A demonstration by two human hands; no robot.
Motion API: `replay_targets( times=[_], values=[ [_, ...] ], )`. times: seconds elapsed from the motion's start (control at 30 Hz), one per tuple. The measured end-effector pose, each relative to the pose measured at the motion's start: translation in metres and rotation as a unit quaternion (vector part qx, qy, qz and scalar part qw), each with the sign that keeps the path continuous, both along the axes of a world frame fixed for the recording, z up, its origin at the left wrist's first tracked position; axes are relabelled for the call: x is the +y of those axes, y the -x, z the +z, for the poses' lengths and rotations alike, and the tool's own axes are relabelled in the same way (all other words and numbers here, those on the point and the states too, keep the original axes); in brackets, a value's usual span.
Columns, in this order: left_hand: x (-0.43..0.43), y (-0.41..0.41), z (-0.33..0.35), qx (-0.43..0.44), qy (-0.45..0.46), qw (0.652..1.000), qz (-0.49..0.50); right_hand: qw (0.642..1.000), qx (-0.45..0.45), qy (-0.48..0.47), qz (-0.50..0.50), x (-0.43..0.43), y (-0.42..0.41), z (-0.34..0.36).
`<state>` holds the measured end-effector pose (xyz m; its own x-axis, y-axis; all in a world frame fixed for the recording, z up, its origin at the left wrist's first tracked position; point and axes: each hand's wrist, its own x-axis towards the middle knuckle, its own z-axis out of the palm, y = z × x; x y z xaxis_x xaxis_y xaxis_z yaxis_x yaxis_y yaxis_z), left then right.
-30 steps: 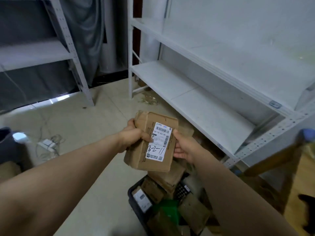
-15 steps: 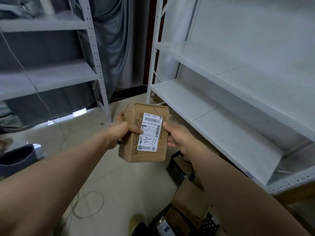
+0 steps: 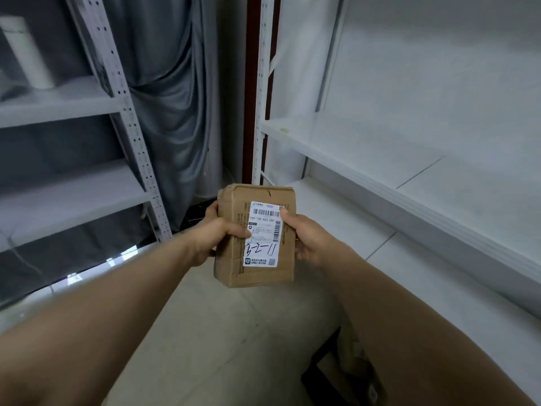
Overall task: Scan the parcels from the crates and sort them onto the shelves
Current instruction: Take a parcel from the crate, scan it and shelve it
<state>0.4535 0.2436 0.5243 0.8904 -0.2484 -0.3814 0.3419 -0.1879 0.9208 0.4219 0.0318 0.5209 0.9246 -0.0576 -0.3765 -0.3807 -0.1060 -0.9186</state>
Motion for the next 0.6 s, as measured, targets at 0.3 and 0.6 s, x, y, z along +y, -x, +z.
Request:
replay_targets(
  times=[0.3,0.6],
  values=[
    [-0.037,-0.161,0.000,0.025,0.017,0.998,-0.054,0.998,-0.030,0.041,-0.023,-0.044,-0.134,0.014],
    [-0.078,-0.318,0.023,0.004,-0.010,0.984,-0.180,0.986,-0.044,0.019,-0.160,-0.072,-0.243,0.026]
  ],
)
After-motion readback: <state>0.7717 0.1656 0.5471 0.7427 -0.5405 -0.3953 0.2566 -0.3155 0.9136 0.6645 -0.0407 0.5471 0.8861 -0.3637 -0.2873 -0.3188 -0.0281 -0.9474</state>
